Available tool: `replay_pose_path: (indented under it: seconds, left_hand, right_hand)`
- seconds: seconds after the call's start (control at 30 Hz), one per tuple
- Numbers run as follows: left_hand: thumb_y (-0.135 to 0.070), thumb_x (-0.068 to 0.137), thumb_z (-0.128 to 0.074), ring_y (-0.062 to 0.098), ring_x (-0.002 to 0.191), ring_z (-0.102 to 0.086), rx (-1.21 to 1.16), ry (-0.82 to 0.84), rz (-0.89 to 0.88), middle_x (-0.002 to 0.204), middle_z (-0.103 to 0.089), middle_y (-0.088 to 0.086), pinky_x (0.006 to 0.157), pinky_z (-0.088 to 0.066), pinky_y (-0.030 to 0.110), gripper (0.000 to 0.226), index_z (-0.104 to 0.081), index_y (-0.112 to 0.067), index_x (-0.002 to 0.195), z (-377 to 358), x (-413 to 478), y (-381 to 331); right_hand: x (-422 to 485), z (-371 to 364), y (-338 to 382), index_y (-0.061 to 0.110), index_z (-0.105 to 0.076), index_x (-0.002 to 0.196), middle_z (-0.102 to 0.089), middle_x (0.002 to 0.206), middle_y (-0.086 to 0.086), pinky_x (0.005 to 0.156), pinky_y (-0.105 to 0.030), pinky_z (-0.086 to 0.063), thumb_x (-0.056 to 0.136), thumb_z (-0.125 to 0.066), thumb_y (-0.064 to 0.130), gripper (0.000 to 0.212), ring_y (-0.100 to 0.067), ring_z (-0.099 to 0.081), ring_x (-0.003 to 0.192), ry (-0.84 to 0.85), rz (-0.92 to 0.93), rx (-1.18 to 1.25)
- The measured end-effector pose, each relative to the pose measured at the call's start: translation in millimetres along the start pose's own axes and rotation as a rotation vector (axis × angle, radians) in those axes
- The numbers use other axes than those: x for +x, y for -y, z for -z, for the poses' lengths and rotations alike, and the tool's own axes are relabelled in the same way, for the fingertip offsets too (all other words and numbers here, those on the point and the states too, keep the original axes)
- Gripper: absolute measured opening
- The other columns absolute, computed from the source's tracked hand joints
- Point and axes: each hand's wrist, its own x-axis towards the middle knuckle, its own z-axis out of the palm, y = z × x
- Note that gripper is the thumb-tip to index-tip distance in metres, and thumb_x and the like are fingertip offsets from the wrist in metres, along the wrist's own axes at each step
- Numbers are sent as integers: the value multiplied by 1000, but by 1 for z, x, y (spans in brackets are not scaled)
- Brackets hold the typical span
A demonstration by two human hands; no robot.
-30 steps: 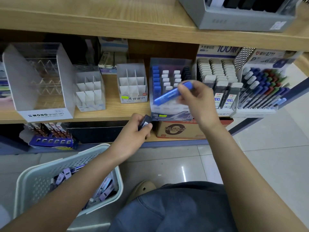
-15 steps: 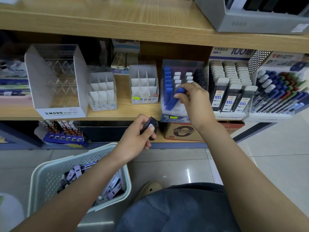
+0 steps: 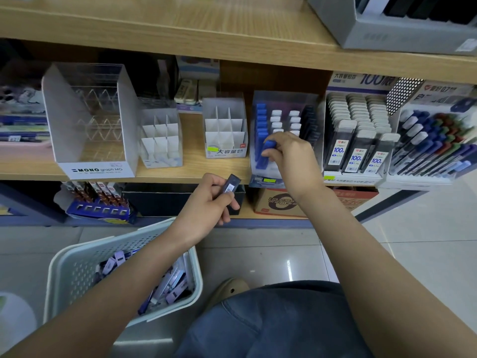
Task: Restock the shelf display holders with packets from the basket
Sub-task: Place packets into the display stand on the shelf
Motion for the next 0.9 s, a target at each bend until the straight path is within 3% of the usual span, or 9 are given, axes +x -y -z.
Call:
replay_pose_path:
  seconds: [0.07,0.17,0.23,0.33,0.43,0.53,0.67,0.77,0.9]
  left_hand:
    - [-1,94,-45,8,45,-49,-11,-17,10,77,-62,6,43,-39,17,16,-41,-16,89,1,0,-1]
    - [-3,93,-50,7,52,-53,-3,-6,-55,84,-60,4,48,-45,19,15,-45,-18,92,3,-2,-1]
    - [-5,91,-55,6,58,-57,14,-6,-112,85,-58,2,51,-48,20,16,-54,-21,93,6,-4,-1]
    - [-8,86,-64,5,63,-59,81,-59,-156,85,-63,2,55,-49,19,17,-63,-25,91,11,-5,-2]
    - [-12,77,-74,-2,71,-58,210,-145,-210,79,-65,-8,67,-44,10,20,-61,-26,82,13,-6,-5]
    - [-9,71,-79,-3,63,-54,210,-198,-241,73,-62,-8,62,-42,9,27,-56,-23,77,14,-6,-11]
    - [-2,75,-73,5,64,-60,49,-149,-278,73,-65,-3,67,-52,19,24,-55,-17,83,22,-12,-20]
    - [2,80,-66,8,65,-60,30,-100,-353,72,-64,-5,69,-51,19,24,-58,-20,87,34,-22,-26]
    - [-8,86,-64,7,71,-60,121,-67,-415,77,-65,-13,71,-50,19,24,-63,-32,90,62,-34,-29]
  right_hand:
    - [-3,1,4,12,-49,115,-56,95,-1,78,-36,-48,93,-56,14,24,-22,-58,87,-5,-23,35]
    - [-9,2,7,10,-47,115,-54,109,-6,75,-42,-50,94,-55,19,24,-25,-58,88,-48,26,-59]
    - [-12,5,11,9,-49,114,-49,114,-5,71,-34,-47,94,-54,23,25,-19,-57,88,-167,50,-34]
    - [-23,14,22,13,-55,99,-55,95,4,69,-23,-40,97,-47,26,16,-6,-50,78,-235,54,210]
    - [-35,15,33,19,-59,87,-61,84,4,74,-29,-46,99,-41,31,25,-11,-58,78,75,30,318]
    - [-43,10,36,26,-61,82,-58,70,16,75,-29,-51,93,-54,30,14,-6,-57,70,335,74,376]
    - [-47,7,41,30,-61,80,-62,71,19,70,-13,-48,89,-62,23,11,3,-60,71,464,63,528]
    - [-49,5,53,24,-62,88,-66,83,8,70,-15,-53,91,-57,14,12,-2,-66,77,555,-31,749]
    - [-46,2,76,27,-59,103,-66,93,12,84,-18,-51,93,-54,11,19,2,-64,87,554,65,767]
